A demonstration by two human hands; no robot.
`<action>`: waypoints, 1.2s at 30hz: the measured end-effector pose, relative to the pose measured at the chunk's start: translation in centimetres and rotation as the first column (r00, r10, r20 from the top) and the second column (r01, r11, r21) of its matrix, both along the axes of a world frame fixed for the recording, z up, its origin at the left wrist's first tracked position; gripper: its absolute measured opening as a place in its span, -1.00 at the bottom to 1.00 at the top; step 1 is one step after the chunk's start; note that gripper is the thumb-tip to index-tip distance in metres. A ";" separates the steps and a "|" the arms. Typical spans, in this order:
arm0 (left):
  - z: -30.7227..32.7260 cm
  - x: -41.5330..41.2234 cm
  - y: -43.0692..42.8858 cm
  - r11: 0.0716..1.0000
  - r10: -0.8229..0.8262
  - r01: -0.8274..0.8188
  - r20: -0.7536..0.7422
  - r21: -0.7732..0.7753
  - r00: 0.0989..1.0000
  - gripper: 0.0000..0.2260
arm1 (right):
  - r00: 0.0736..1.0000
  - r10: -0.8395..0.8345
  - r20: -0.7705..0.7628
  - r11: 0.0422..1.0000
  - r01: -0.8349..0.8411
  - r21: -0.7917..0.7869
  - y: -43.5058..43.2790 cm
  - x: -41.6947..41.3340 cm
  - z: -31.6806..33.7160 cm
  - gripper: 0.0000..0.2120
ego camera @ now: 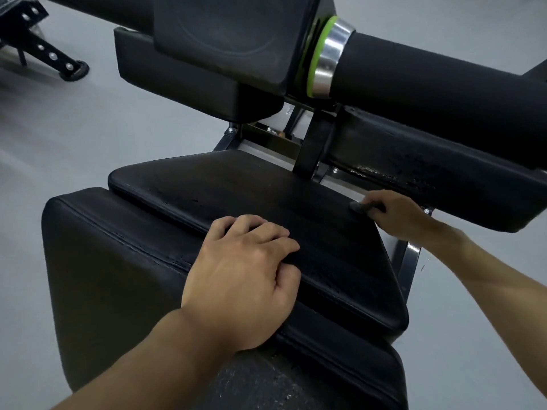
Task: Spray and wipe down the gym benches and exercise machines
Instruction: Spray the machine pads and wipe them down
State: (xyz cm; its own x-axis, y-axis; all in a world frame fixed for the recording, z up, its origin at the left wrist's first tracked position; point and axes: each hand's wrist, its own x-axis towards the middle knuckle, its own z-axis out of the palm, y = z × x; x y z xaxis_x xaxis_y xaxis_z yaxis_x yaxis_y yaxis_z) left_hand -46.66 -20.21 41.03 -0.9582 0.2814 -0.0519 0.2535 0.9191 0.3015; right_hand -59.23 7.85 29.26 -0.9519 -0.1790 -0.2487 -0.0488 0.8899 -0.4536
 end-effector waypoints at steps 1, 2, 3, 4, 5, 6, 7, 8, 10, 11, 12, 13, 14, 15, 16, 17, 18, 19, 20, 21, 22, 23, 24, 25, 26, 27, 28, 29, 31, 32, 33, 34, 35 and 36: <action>0.0 0.0 0.0 1.000 0.002 -0.002 -0.002 0.004 1.000 -0.62 | 1.000 -0.004 0.003 1.000 0.004 0.004 -0.3 -0.3 -0.1 -0.86; 0.0 -0.1 0.0 1.000 0.001 -0.001 -0.003 0.009 1.000 -0.62 | 0.999 -0.043 0.031 0.999 0.043 0.002 -0.7 -1.1 -0.6 -0.83; -0.1 -0.1 0.0 1.000 0.002 -0.002 -0.003 0.013 1.000 -0.62 | 0.991 -0.106 0.085 0.994 0.105 0.007 -1.4 -1.8 -0.8 -0.79; 0.0 0.0 0.0 1.000 0.004 -0.004 -0.004 0.015 1.000 -0.62 | 0.982 -0.140 0.130 0.990 0.139 0.021 -2.0 -2.2 -1.1 -0.76; 0.0 0.0 0.0 1.000 0.004 -0.003 -0.007 0.014 1.000 -0.62 | 0.980 -0.141 0.143 0.990 0.139 0.028 -2.1 -2.3 -1.1 -0.76; 0.0 0.0 0.1 1.000 0.002 -0.002 -0.008 0.013 1.000 -0.62 | 0.985 -0.118 0.122 0.993 0.119 0.002 -1.7 -2.0 -1.0 -0.79; 0.0 0.0 0.1 1.000 0.002 -0.002 -0.008 0.012 1.000 -0.62 | 0.991 -0.085 0.100 0.996 0.089 -0.030 -1.2 -1.0 -0.3 -0.84; 0.1 0.0 0.1 1.000 0.006 -0.006 -0.008 0.014 1.000 -0.61 | 0.995 -0.059 0.081 0.996 0.064 -0.064 -0.4 -0.1 0.3 -0.88; 0.1 0.0 0.1 1.000 0.009 -0.009 -0.011 0.018 1.000 -0.61 | 0.991 -0.046 0.124 0.996 0.055 -0.069 0.6 2.1 1.5 -0.89; 0.0 0.0 0.1 1.000 0.010 -0.010 -0.013 0.022 1.000 -0.60 | 0.991 -0.052 0.122 0.997 0.059 -0.055 0.6 2.5 1.5 -0.87; 0.0 0.0 0.1 1.000 0.011 -0.010 -0.015 0.025 1.000 -0.60 | 0.994 -0.063 0.086 0.997 0.067 -0.048 0.3 2.4 1.1 -0.86; 0.0 0.0 0.1 1.000 0.008 -0.008 -0.017 0.026 1.000 -0.60 | 0.997 -0.074 0.038 0.995 0.076 -0.058 -0.2 1.8 0.6 -0.85; 0.0 0.0 0.1 1.000 0.007 -0.006 -0.016 0.024 1.000 -0.59 | 0.997 -0.082 0.006 0.994 0.082 -0.076 -0.8 1.1 0.0 -0.85; 0.0 0.0 0.1 1.000 0.006 -0.006 -0.017 0.020 1.000 -0.59 | 0.996 -0.090 -0.010 0.992 0.089 -0.089 -1.3 0.6 -0.2 -0.84; 0.0 -0.1 0.1 1.000 0.005 -0.005 -0.016 0.017 1.000 -0.59 | 0.996 -0.094 0.000 0.992 0.094 -0.086 -1.5 0.4 -0.1 -0.82; 0.0 -0.1 0.1 1.000 0.003 -0.002 -0.015 0.016 1.000 -0.59 | 0.996 -0.087 0.027 0.993 0.089 -0.077 -1.3 0.6 0.1 -0.81; 0.0 0.0 0.2 1.000 0.002 -0.002 -0.015 0.015 1.000 -0.59 | 0.996 -0.069 0.058 0.995 0.073 -0.070 -0.8 1.5 0.7 -0.80; 0.0 0.0 0.1 1.000 0.005 -0.005 -0.020 0.014 1.000 -0.59 | 0.997 -0.041 0.071 0.995 0.047 -0.085 -0.2 2.6 1.2 -0.81; 0.0 -0.1 0.2 1.000 0.008 -0.007 -0.026 0.015 1.000 -0.59 | 0.997 -0.020 0.080 0.994 0.029 -0.102 0.5 3.8 1.9 -0.81; 0.0 0.0 0.1 1.000 0.008 -0.008 -0.030 0.016 1.000 -0.59 | 0.997 -0.010 0.077 0.993 0.019 -0.118 0.8 5.0 2.3 -0.82; 0.0 0.0 0.1 1.000 0.007 -0.007 -0.034 0.017 0.999 -0.58 | 0.998 -0.013 0.063 0.992 0.021 -0.126 0.9 5.5 2.4 -0.82; -0.1 0.0 0.1 1.000 0.007 -0.006 -0.036 0.021 0.999 -0.58 | 0.999 -0.029 0.044 0.989 0.035 -0.147 0.6 5.3 2.2 -0.82; -0.1 0.0 0.1 1.000 0.006 -0.005 -0.036 0.023 0.999 -0.57 | 0.997 -0.059 0.045 0.985 0.065 -0.160 0.1 4.6 1.8 -0.82; 0.0 0.0 0.1 1.000 0.002 -0.002 -0.035 0.021 0.999 -0.57 | 0.995 -0.085 0.058 0.983 0.094 -0.160 -0.3 3.8 1.5 -0.81; 0.0 0.0 0.1 1.000 -0.001 0.001 -0.034 0.016 0.999 -0.56 | 0.992 -0.101 0.075 0.982 0.111 -0.150 -0.7 3.2 1.5 -0.81; 0.0 0.0 0.1 1.000 -0.003 0.003 -0.035 0.012 0.999 -0.56 | 0.991 -0.103 0.081 0.984 0.113 -0.136 -0.9 3.0 1.5 -0.82; 0.0 0.0 0.1 1.000 -0.008 0.008 -0.035 0.011 0.999 -0.56 | 0.992 -0.091 0.086 0.987 0.102 -0.123 -0.7 3.6 1.8 -0.81; 0.0 0.0 0.1 1.000 -0.006 0.007 -0.038 0.012 0.999 -0.56 | 0.994 -0.068 0.090 0.988 0.080 -0.133 -0.4 4.6 2.2 -0.81; 0.0 0.0 0.1 1.000 0.001 0.000 -0.043 0.014 0.999 -0.56 | 0.992 -0.028 0.125 0.975 0.054 -0.214 0.5 7.3 3.8 -0.81; 0.0 0.0 0.1 1.000 0.000 0.000 -0.043 0.012 0.999 -0.56 | 0.988 -0.022 0.151 0.968 0.059 -0.245 0.7 8.0 4.2 -0.80; -0.1 0.0 0.0 1.000 -0.001 0.001 -0.042 0.011 0.999 -0.55 | 0.987 -0.018 0.161 0.965 0.059 -0.255 0.6 8.0 4.4 -0.80; -0.1 0.0 0.0 1.000 -0.002 0.003 -0.040 0.010 0.999 -0.55 | 0.990 -0.017 0.141 0.970 0.051 -0.238 0.3 7.4 4.2 -0.79; -0.1 -0.1 0.0 1.000 -0.004 0.004 -0.033 0.010 0.999 -0.54 | 0.993 -0.024 0.119 0.974 0.050 -0.219 0.0 6.6 3.9 -0.79; 0.0 -0.1 0.1 1.000 -0.005 0.005 -0.030 0.008 1.000 -0.53 | 0.995 -0.030 0.100 0.979 0.050 -0.197 -0.4 6.0 3.8 -0.79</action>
State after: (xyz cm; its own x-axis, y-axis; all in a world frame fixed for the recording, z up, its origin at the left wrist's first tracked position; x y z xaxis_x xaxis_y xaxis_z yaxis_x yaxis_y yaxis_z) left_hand -46.72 -20.12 40.98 -0.9579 0.2862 -0.0211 0.2668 0.9153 0.3017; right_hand -53.19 7.45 33.09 -0.9328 -0.1964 -0.3022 0.0372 0.7816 -0.6227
